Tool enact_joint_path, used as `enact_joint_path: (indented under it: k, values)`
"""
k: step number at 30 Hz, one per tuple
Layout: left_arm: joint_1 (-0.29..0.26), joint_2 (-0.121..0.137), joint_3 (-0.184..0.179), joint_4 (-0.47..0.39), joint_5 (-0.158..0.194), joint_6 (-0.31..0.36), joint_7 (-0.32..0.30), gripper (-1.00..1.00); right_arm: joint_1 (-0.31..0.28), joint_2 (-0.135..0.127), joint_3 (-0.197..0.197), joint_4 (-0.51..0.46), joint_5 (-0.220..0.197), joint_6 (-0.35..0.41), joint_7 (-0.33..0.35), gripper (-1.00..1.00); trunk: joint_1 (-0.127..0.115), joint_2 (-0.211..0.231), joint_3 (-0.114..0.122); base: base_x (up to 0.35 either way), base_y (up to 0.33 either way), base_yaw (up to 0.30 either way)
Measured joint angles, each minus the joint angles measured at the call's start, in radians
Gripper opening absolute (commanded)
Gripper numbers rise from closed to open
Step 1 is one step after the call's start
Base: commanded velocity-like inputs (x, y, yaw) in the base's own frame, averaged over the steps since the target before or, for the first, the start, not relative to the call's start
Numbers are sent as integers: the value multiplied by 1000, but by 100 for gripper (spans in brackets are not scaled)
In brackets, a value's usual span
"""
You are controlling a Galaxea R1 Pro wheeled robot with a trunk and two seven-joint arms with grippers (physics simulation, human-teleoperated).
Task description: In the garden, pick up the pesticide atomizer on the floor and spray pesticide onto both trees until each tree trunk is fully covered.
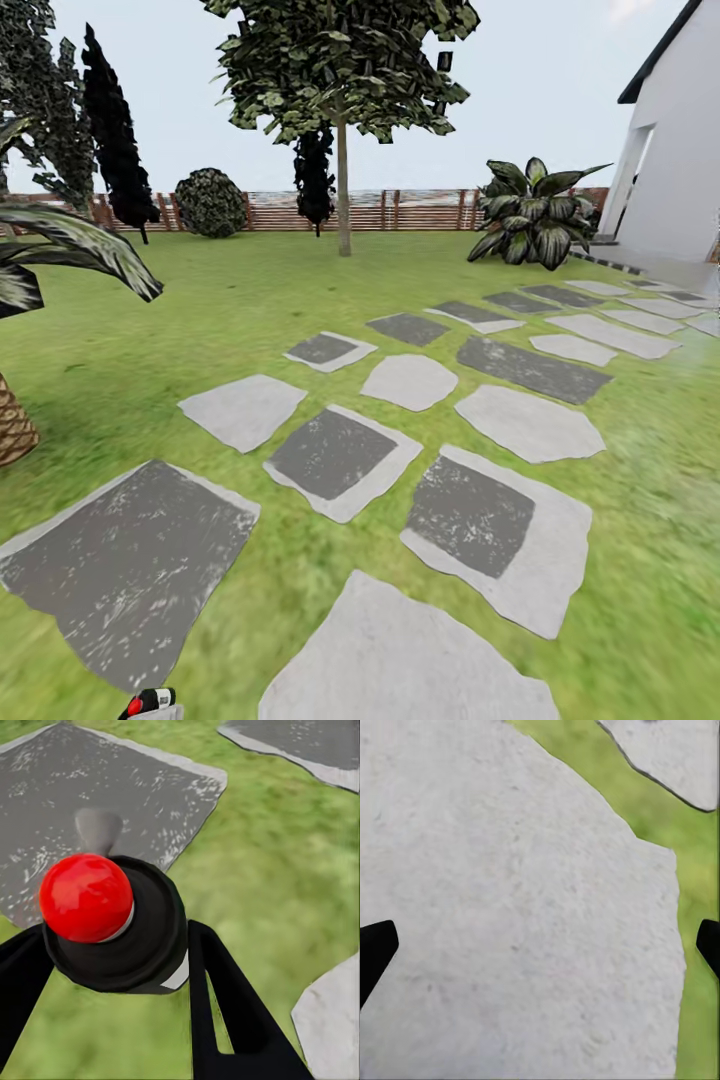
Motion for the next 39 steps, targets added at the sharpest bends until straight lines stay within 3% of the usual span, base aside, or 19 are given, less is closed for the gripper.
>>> enact_joint_path:
  k: [39]
  values:
    - [0, -1, 0, 1, -1, 1, -1, -100, 0, 0, 0, 0, 0, 0, 0, 100, 0, 0, 0, 341, 0, 0]
